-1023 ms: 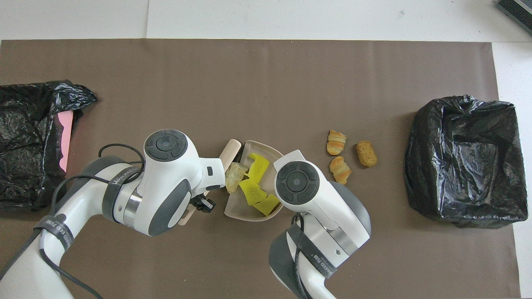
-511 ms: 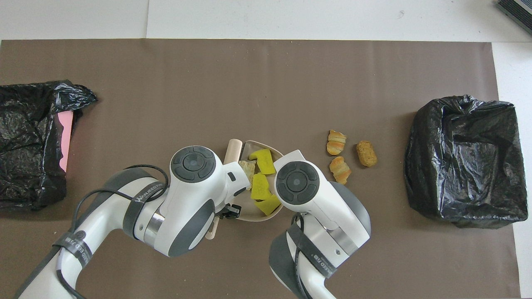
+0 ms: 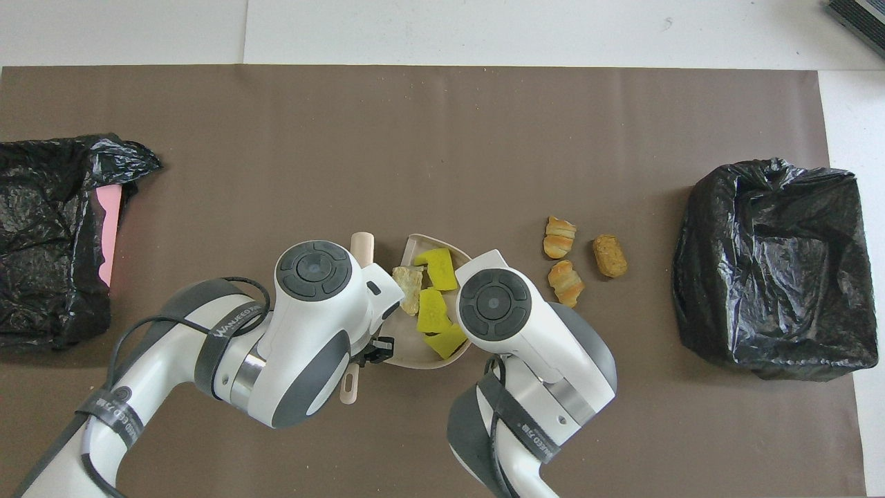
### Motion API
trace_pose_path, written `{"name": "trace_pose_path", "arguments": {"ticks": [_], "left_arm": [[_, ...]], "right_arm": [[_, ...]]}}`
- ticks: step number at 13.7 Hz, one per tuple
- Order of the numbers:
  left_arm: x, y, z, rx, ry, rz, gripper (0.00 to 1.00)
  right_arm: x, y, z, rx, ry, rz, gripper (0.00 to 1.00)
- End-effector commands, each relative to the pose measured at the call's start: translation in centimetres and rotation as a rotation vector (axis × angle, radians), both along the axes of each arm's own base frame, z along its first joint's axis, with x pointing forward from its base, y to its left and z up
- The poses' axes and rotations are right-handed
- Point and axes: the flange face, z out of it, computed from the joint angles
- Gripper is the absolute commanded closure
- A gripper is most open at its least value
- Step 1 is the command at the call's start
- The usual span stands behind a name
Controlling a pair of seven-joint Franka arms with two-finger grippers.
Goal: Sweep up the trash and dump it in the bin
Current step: 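Sweep the pale piece and remaining sponges into the dustpan with the brush, then carry the loaded dustpan to the black bag with the right gripper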
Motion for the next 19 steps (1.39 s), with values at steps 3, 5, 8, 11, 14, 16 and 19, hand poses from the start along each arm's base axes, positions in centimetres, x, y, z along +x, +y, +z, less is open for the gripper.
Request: {"name": "trace_pose_path", "arguments": {"ticks": [3,5,8,11,14,16,19], "left_arm": [[-1.0,1.3,0.7,0.094,-0.034,0.101,1.0],[-1.2,1.3,0.4,0.1,-0.046,0.118,1.0],[-2.6,1.1,-0.2,0.082,-0.087,0.117,1.0],[-6.8,-0.6,-1.0,0.073,-0.143,0.134,1.0],[-11.8,-4.1,-0.6,0.021,-0.119,0.118,1.0],[-15.7,-5.4,-0.7,-0.017,-0.14,0.086,1.0],[-19.0,-6.8,-1.0,-0.044,-0.079,0.094,1.0]], "right_arm": [[-0.1,0.1,-0.2,-0.008,-0.021,-0.021,1.0],[0.3,-0.6,1.5,0.0,-0.033,-0.023,1.0],[1.8,-4.3,6.1,0.019,-0.044,-0.016,1.0],[3.1,-8.9,10.6,0.036,-0.065,-0.04,1.0],[4.8,-16.4,15.7,0.051,-0.092,-0.074,1.0],[5.5,-22.7,18.5,0.054,-0.089,-0.092,1.0],[6.2,-31.3,20.7,0.074,-0.104,-0.11,1.0]]}}
